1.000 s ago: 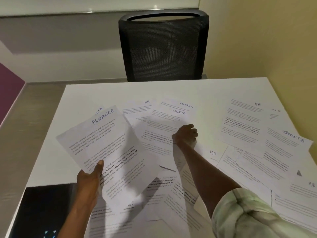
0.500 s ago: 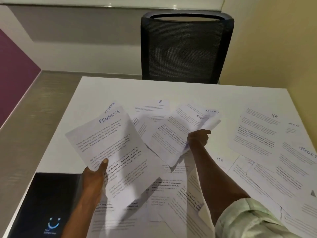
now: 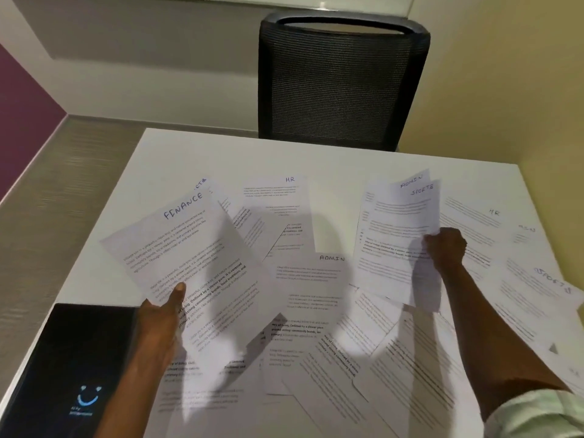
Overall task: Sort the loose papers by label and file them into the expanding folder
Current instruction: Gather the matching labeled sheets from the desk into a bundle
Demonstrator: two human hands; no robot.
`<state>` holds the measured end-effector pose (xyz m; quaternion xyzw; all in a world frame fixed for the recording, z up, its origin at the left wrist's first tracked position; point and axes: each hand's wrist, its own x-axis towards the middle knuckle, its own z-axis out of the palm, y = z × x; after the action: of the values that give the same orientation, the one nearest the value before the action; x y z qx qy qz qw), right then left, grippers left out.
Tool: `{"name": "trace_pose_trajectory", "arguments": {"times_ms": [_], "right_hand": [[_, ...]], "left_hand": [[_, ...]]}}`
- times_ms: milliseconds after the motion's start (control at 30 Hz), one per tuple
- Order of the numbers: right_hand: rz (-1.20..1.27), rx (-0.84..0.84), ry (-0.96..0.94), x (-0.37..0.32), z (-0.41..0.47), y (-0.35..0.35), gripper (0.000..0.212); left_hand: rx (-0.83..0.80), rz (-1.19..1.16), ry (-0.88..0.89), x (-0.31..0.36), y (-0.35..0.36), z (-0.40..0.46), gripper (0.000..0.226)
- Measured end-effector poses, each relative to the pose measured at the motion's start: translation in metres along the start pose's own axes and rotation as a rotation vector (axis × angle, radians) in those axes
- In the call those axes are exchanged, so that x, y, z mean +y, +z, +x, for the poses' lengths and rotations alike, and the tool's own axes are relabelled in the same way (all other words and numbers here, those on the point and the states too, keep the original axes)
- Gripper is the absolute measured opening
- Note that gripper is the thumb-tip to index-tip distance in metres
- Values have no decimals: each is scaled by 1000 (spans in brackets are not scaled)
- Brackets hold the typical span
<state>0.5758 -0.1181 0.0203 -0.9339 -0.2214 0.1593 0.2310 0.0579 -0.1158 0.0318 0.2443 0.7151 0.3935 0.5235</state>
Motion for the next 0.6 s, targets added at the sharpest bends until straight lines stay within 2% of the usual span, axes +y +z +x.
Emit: {"name": "trace_pose_trajectory", "arguments": {"times_ms": [200, 367, 500, 600], "right_hand": [[136, 212, 100, 5, -22, -2, 28], [277, 339, 44, 5, -35, -4, 21], [338, 270, -79, -3, -38, 1, 27], [291, 123, -116, -14, -40, 14, 35]], "left_hand": [[7, -11, 4, 1, -1, 1, 42], [32, -42, -15, 2, -10, -1, 38], [45, -73, -5, 1, -21, -1, 45], [50, -82, 1, 4, -34, -1, 44]]}}
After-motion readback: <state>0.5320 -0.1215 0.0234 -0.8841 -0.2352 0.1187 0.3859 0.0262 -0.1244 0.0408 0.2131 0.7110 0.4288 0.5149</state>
